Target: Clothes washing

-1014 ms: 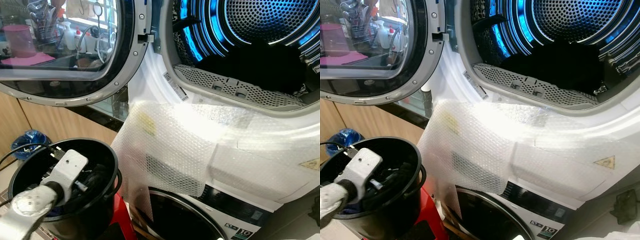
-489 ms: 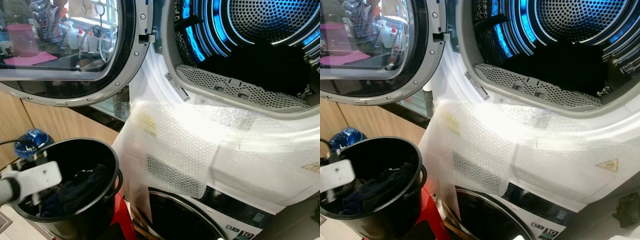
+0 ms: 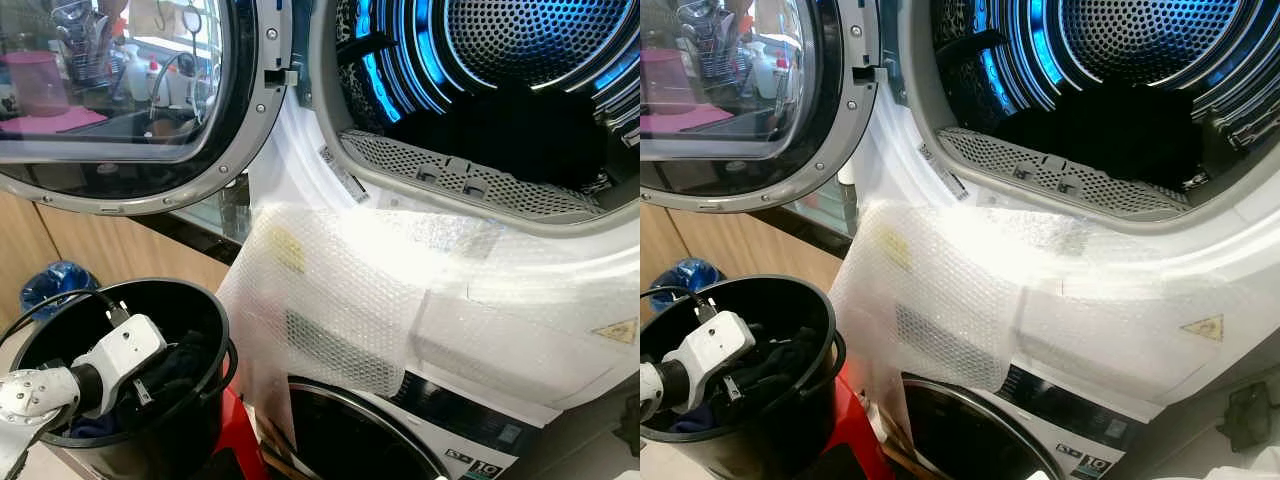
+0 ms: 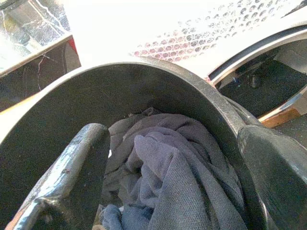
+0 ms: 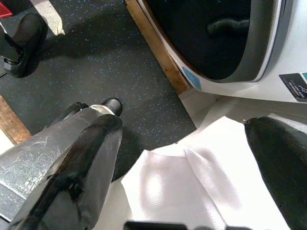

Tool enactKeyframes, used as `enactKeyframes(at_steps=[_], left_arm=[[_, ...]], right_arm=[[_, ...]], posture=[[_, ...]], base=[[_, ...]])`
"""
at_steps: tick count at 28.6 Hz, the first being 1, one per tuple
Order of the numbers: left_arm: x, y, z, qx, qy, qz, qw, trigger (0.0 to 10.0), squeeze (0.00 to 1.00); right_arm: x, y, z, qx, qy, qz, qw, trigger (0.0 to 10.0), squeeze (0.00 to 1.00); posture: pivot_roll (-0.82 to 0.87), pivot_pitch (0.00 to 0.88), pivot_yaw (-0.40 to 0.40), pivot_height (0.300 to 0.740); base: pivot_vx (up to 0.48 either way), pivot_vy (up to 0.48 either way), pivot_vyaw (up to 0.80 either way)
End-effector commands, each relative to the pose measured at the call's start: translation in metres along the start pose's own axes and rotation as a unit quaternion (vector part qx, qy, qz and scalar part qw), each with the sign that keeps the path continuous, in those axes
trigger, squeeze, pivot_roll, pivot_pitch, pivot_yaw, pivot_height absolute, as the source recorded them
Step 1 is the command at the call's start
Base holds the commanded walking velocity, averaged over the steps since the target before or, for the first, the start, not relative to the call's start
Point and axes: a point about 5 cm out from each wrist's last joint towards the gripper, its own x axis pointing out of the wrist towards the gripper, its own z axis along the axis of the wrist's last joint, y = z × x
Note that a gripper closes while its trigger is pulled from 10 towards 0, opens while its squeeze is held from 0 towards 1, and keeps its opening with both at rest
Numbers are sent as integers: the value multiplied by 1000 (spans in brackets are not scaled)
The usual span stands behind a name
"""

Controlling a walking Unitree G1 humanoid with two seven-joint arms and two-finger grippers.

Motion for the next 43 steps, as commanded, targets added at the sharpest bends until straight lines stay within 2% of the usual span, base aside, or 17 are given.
enactKeyframes(at_steps=[1, 5, 8, 13, 14, 22, 27, 32, 36, 41, 43], left_arm=[[-8, 4, 3, 2, 2, 0, 1000, 10000, 0], [-17, 7, 1, 3, 11, 15, 1000, 10000, 0], [-18, 7, -2, -16, 9, 24, 1000, 10000, 0], [-12, -1, -10, -39, 15, 24, 999, 10000, 0], [-7, -5, -14, -60, 11, 27, 998, 10000, 0], [6, -18, -16, -107, -8, 24, 994, 10000, 0], [3, -16, -18, -114, -7, 44, 993, 10000, 0], [-6, -4, -15, -120, -30, 103, 987, 10000, 0], [-7, -4, -14, -137, -43, 116, 983, 10000, 0], [-3, -21, -27, -149, -5, 86, 985, 10000, 0], [0, -24, -29, -154, -4, 89, 984, 10000, 0]], right_arm=[[-1, -4, -1, 3, 1, -6, 1000, 10000, 0], [-1, -3, -1, 4, 1, -5, 1000, 10000, 0], [-1, -3, -1, 2, 1, -5, 1000, 10000, 0], [-1, -3, 0, 1, 0, -4, 1000, 10000, 0], [-1, -3, 0, 0, -1, -5, 1000, 10000, 0], [-1, -4, 0, -2, -1, -7, 1000, 10000, 0], [-1, -5, 0, -1, -1, -8, 1000, 10000, 0], [-1, -5, 0, 1, -2, -8, 1000, 10000, 0], [-1, -6, 1, 0, -2, -8, 1000, 10000, 0], [-1, -7, 2, 2, -5, -10, 1000, 10000, 0], [-1, -7, 2, 2, -5, -11, 1000, 10000, 0]], posture=[[57, 0, -106, 740], [61, 0, -107, 740], [63, 0, -107, 740], [62, 0, -107, 740], [57, 0, -108, 740], [49, 0, -112, 740], [50, 0, -113, 740], [55, 0, -116, 740], [59, 0, -121, 740], [50, 0, -125, 740], [50, 0, -125, 740]], base=[[0, 0, 0], [0, 0, 0], [0, 0, 0], [0, 0, 0], [0, 0, 0], [0, 0, 0], [0, 0, 0], [0, 0, 0], [0, 0, 0], [0, 0, 0], [0, 0, 0]])
